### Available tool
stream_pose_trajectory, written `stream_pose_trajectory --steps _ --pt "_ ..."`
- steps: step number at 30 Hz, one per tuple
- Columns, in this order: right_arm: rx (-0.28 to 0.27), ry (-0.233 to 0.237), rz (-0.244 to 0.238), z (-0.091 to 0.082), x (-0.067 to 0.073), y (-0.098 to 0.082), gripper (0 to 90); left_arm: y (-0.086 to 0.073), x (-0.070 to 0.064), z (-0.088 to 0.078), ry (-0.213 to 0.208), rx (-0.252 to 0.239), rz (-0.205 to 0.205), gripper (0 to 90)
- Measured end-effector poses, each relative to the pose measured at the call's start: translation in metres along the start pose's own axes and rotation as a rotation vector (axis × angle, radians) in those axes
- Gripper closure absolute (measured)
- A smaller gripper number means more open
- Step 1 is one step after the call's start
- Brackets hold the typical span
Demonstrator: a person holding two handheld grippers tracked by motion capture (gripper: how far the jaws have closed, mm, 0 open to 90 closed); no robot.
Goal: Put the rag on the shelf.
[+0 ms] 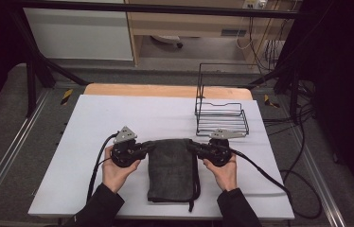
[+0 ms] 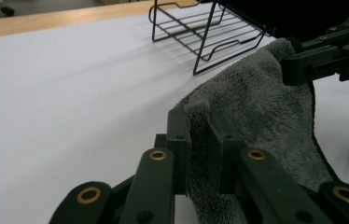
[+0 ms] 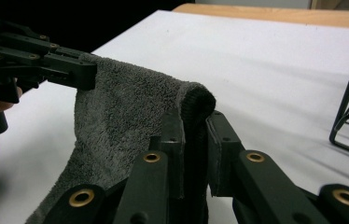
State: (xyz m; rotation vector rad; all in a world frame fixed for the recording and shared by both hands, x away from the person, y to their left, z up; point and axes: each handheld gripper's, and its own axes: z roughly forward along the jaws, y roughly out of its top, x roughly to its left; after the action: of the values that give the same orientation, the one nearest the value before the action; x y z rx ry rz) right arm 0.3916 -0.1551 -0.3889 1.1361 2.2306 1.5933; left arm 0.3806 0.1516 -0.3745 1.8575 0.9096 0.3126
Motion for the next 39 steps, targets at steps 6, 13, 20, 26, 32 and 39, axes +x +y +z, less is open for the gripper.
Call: stream_pose_trajectory --steps 6,13,20,26,32,39 --pt "-0.048 -0.003 -0.030 -0.011 0.008 0.009 80.0 0.006 -0.004 -0.007 0.006 -0.042 0.009 80.4" --pt "-0.092 -0.008 -0.048 -0.019 0.013 0.014 80.1 0.012 -0.011 -0.016 0.001 -0.092 0.018 80.4" --pt "-0.140 -0.007 -0.065 -0.034 0.018 0.023 80.2 0.021 -0.019 -0.022 -0.005 -0.128 0.042 80.5" --pt "-0.183 -0.021 -0.086 -0.047 0.022 0.029 80.3 0.029 -0.026 -0.025 -0.010 -0.169 0.057 80.4" --pt "-0.226 -0.046 -0.100 -0.059 0.024 0.035 80.3 0.039 -0.032 -0.022 -0.016 -0.211 0.063 80.5" --pt "-0.264 -0.079 -0.111 -0.070 0.023 0.041 80.3 0.052 -0.039 -0.016 -0.028 -0.252 0.067 80.5"
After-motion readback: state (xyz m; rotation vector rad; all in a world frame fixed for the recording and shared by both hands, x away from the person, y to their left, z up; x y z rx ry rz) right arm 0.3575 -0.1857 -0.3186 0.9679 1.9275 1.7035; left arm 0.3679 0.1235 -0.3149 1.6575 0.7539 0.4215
